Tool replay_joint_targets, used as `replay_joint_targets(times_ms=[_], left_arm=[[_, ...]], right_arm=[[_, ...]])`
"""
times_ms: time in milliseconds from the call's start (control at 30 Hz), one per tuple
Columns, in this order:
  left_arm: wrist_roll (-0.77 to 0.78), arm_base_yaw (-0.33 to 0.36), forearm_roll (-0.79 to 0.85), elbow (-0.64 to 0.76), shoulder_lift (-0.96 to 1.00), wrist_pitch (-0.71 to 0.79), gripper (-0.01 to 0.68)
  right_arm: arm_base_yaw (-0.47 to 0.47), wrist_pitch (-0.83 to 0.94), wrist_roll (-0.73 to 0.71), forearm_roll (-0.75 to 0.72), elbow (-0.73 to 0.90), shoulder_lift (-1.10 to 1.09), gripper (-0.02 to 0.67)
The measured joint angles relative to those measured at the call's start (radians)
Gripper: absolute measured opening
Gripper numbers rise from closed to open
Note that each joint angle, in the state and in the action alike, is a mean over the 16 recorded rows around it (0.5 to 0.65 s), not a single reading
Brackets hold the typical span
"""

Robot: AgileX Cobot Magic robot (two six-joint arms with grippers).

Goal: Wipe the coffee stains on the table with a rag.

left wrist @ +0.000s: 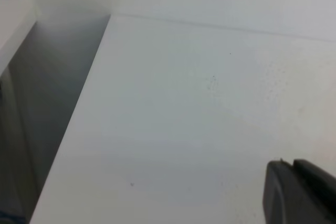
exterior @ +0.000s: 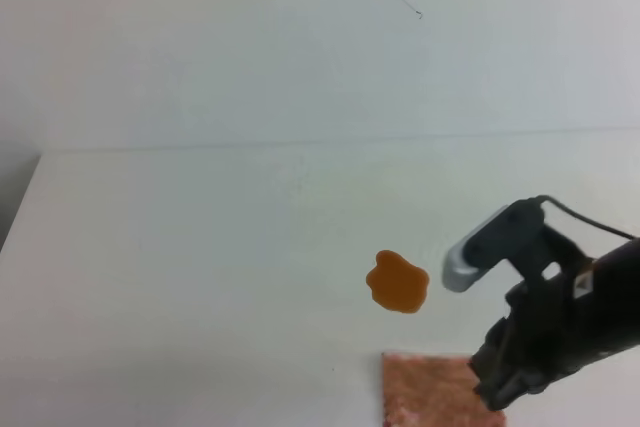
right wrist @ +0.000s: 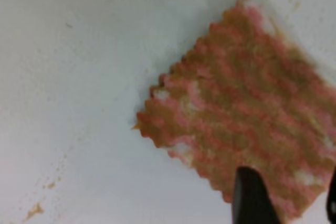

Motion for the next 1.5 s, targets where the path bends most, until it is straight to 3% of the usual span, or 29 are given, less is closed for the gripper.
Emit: replay_joint_targets(times_ms=[200,333,733,900,1300,1500], left_arm=[[0.000,0.000,0.000,0.000,0.000,0.000,-0.003],[0.000,0.000,0.000,0.000,0.000,0.000,-0.003],[0.000,0.000,0.000,0.000,0.000,0.000,-0.003],[0.000,0.000,0.000,0.000,0.000,0.000,-0.003],[0.000,0.000,0.000,0.000,0.000,0.000,-0.003],[0.000,0.000,0.000,0.000,0.000,0.000,-0.003]], right_arm=[[0.078,-0.026,0.058,-0.075,-0.059,0.164,0.391],[0.089,-0.035,0.072,-0.108,-0.097,0.246,0.460],[0.149,-0.078,0.019,-0.172,-0.146,0.389,0.465],[0.179,-0.086,-0.007,-0.182,-0.147,0.426,0.387],[0.194,-0.049,0.017,-0.251,-0.174,0.458,0.049],[0.185,-0.009,0.125,-0.413,-0.256,0.426,0.003]])
